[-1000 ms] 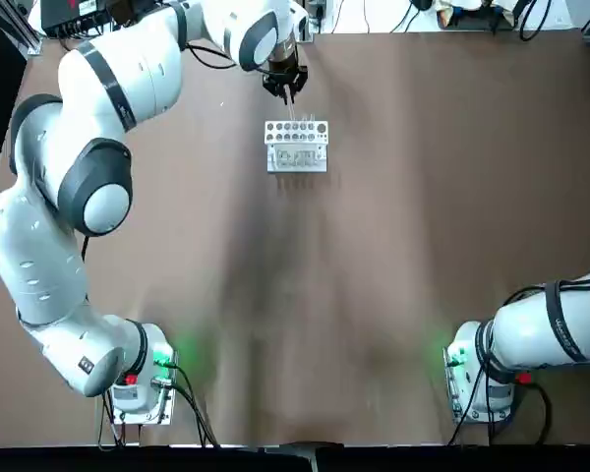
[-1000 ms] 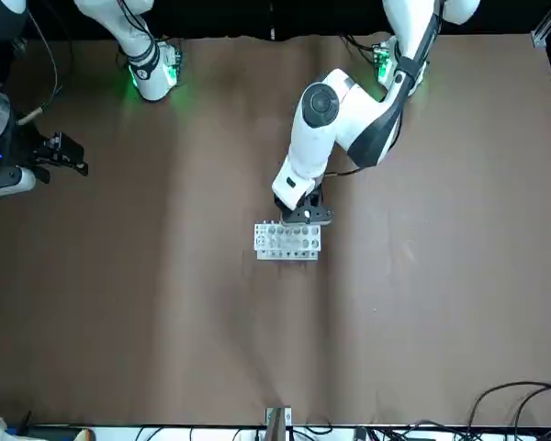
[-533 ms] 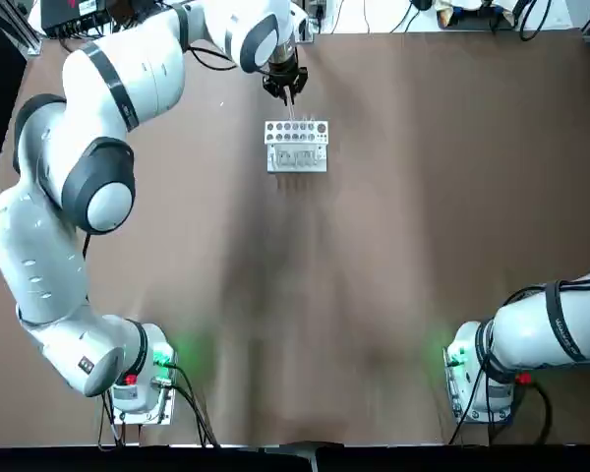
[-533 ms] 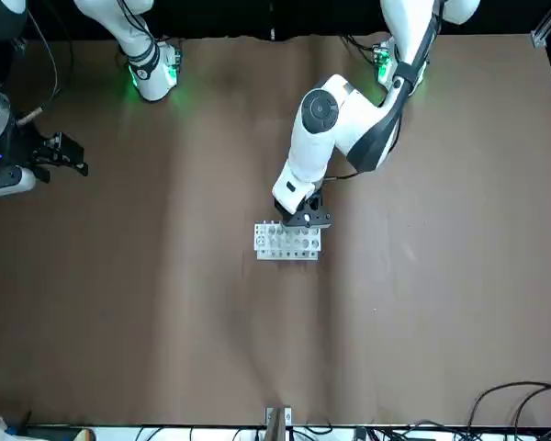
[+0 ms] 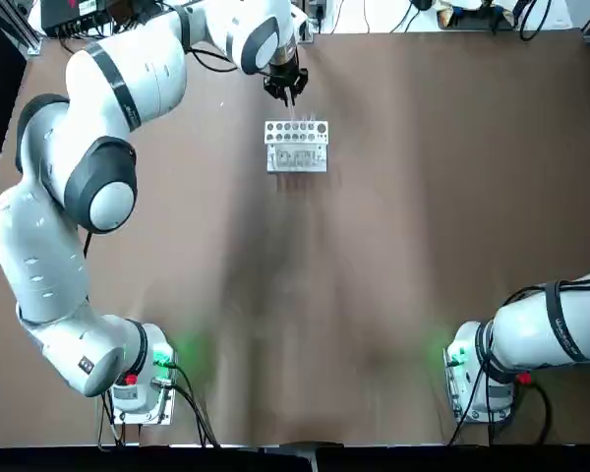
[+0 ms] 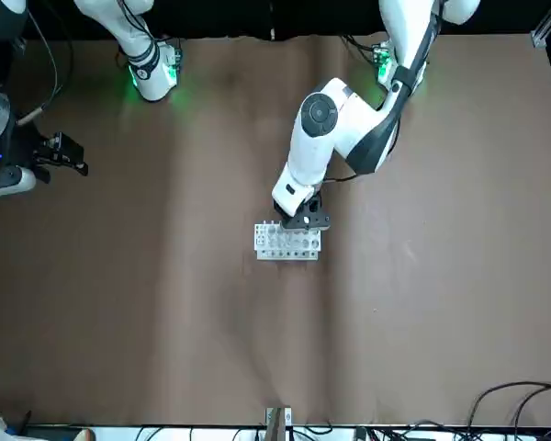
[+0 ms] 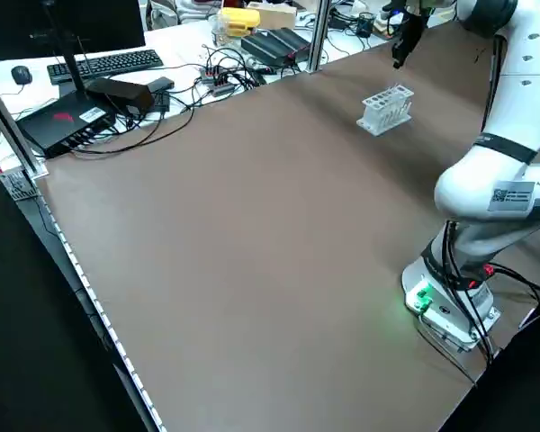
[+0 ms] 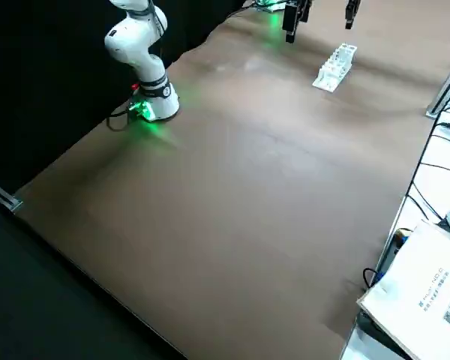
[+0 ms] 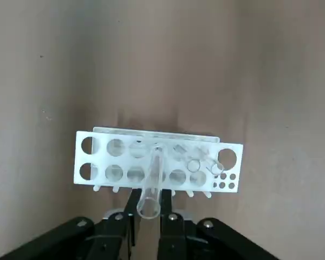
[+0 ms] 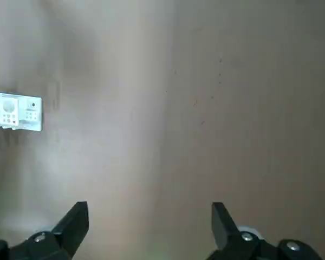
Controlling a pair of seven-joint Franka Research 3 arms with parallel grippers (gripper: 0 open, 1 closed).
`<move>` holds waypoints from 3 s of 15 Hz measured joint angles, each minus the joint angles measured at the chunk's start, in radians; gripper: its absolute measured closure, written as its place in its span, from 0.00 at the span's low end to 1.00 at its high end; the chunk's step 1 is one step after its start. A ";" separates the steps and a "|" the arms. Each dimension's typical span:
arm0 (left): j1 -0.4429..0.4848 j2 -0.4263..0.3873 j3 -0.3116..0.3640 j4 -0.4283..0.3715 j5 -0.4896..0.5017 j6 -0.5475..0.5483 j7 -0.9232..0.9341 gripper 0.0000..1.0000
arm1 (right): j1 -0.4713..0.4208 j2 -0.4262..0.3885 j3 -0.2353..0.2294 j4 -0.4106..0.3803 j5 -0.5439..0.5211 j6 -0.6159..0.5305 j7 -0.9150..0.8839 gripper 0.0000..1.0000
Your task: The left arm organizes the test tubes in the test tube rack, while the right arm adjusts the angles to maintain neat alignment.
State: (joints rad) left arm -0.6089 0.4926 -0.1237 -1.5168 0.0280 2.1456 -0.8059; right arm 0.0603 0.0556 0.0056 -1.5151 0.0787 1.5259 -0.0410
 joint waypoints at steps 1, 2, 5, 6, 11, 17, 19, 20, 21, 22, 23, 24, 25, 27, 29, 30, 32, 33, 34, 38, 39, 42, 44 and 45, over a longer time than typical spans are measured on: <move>0.000 0.001 0.000 0.000 0.000 0.002 0.000 0.80 | 0.000 0.000 0.000 0.000 0.000 0.000 0.000 0.00; 0.000 0.003 0.000 0.000 0.000 0.008 0.000 0.80 | 0.000 0.000 0.000 0.000 0.000 0.000 0.000 0.00; -0.001 0.012 0.000 0.000 0.000 0.016 0.000 0.80 | 0.000 0.000 0.000 0.000 0.000 0.000 0.000 0.00; -0.002 0.015 0.000 0.000 0.000 0.020 0.000 0.80 | 0.000 0.000 0.000 0.000 0.000 0.000 0.000 0.00; -0.002 0.035 0.000 0.001 0.000 0.040 0.000 0.79 | 0.000 0.000 0.000 0.000 0.000 0.000 0.000 0.00; -0.002 0.044 0.000 0.001 0.000 0.050 0.000 0.79 | 0.000 0.000 0.000 0.000 0.000 0.000 0.000 0.00; -0.003 0.049 0.001 0.001 0.000 0.053 0.000 0.79 | 0.000 0.000 0.000 0.000 0.000 0.000 0.000 0.00; -0.003 0.053 0.001 0.001 0.000 0.059 0.000 0.79 | 0.000 0.000 0.000 0.000 0.000 0.000 0.000 0.00; -0.003 0.055 0.001 0.001 0.000 0.062 0.000 0.79 | 0.000 0.000 0.000 0.000 0.000 0.000 0.000 0.00; -0.003 0.056 0.001 0.001 0.000 0.063 0.000 0.79 | 0.000 0.000 0.000 0.000 0.000 0.000 0.000 0.00; -0.003 0.056 0.001 0.001 0.002 0.063 0.000 0.79 | 0.000 0.000 0.000 0.000 0.000 0.002 0.000 0.00; -0.003 0.056 0.001 0.001 0.006 0.064 0.000 0.79 | 0.000 0.000 0.000 0.000 0.000 0.004 0.000 0.00; -0.003 0.057 0.001 0.001 0.010 0.065 0.000 0.79 | 0.000 0.000 0.000 0.000 0.000 0.004 0.000 0.00; -0.003 0.059 0.001 0.001 0.012 0.067 0.000 0.78 | 0.000 0.000 -0.001 0.000 0.000 0.005 0.000 0.00; -0.003 0.059 0.002 0.001 0.013 0.069 0.000 0.74 | 0.000 0.000 -0.001 0.000 0.000 0.005 0.000 0.00; -0.003 0.059 0.003 0.002 0.013 0.069 0.000 0.65 | 0.000 0.000 -0.001 0.000 0.000 0.005 0.000 0.00; -0.003 0.059 0.004 0.006 0.013 0.069 0.000 0.48 | 0.000 0.000 -0.001 0.000 0.000 0.005 0.000 0.00; -0.002 0.059 0.004 0.010 0.013 0.069 0.000 0.45 | 0.000 0.000 -0.001 0.000 0.000 0.005 0.000 0.00; -0.001 0.059 0.005 0.015 0.013 0.069 0.000 0.41 | 0.000 0.000 0.000 0.000 0.000 0.005 0.000 0.00; 0.009 0.034 0.006 0.030 0.013 0.065 0.000 0.07 | 0.000 0.000 0.000 0.000 0.000 0.006 0.000 0.00; 0.014 0.018 0.007 0.031 0.014 0.048 0.000 0.01 | 0.000 0.000 0.000 0.000 0.000 0.006 0.000 0.00; 0.042 -0.038 0.008 0.031 0.020 -0.027 0.000 0.00 | 0.003 0.000 0.002 0.000 0.000 0.006 -0.001 0.00; 0.067 -0.072 0.008 0.031 0.023 -0.078 0.010 0.00 | 0.015 0.000 0.004 0.001 0.001 0.007 -0.001 0.00; 0.080 -0.087 0.008 0.031 0.023 -0.103 0.023 0.00 | 0.022 0.000 0.004 0.001 0.001 0.007 -0.001 0.00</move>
State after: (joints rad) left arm -0.5294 0.4061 -0.1154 -1.4854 0.0513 2.0424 -0.7824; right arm 0.0818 0.0556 0.0100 -1.5145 0.0793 1.5327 -0.0416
